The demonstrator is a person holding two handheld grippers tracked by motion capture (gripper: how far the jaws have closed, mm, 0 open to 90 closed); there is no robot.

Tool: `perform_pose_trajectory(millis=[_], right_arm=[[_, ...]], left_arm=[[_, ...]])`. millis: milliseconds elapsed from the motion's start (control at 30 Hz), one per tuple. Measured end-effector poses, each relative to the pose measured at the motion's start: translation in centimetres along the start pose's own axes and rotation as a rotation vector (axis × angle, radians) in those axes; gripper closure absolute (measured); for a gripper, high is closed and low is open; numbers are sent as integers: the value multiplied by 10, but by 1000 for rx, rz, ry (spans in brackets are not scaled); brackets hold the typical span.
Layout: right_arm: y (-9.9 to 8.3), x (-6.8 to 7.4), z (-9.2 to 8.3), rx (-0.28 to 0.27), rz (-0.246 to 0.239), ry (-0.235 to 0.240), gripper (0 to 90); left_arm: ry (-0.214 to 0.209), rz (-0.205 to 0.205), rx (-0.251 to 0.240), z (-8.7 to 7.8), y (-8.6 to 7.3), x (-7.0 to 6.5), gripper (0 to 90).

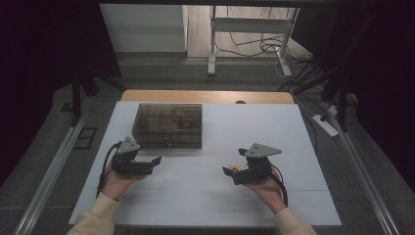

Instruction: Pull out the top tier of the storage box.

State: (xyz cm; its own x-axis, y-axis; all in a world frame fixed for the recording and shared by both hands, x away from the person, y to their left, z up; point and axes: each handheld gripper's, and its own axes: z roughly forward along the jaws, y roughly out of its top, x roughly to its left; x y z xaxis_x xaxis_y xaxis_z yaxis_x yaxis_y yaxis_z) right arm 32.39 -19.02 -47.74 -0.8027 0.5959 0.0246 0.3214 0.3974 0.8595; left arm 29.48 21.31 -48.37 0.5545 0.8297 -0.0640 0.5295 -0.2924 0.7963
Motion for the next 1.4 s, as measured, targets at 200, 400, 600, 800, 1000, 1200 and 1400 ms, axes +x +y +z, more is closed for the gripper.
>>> perform_pose_trajectory(millis=[200,400,600,800,1000,1200,1400], right_arm=[[6,2,9,1,-8,15,84],[13,5,17,-3,-16,28,84],[17,6,24,-5,-21,36,84],[19,7,30,-1,-17,47,85],[21,7,34,-3,-16,51,85],[24,8,37,-4,-20,62,118],[27,9,42,-7,-21,69,131]], left_arm=[[8,-15,-3,-3,1,5,142],[25,-30,-8,-6,1,11,138],[36,-41,-6,-7,0,16,136],[45,-49,-3,-8,0,20,135],[57,-59,3,-7,-1,24,135],[72,-67,1,-9,0,28,132],[84,-69,9,-8,1,32,132]])
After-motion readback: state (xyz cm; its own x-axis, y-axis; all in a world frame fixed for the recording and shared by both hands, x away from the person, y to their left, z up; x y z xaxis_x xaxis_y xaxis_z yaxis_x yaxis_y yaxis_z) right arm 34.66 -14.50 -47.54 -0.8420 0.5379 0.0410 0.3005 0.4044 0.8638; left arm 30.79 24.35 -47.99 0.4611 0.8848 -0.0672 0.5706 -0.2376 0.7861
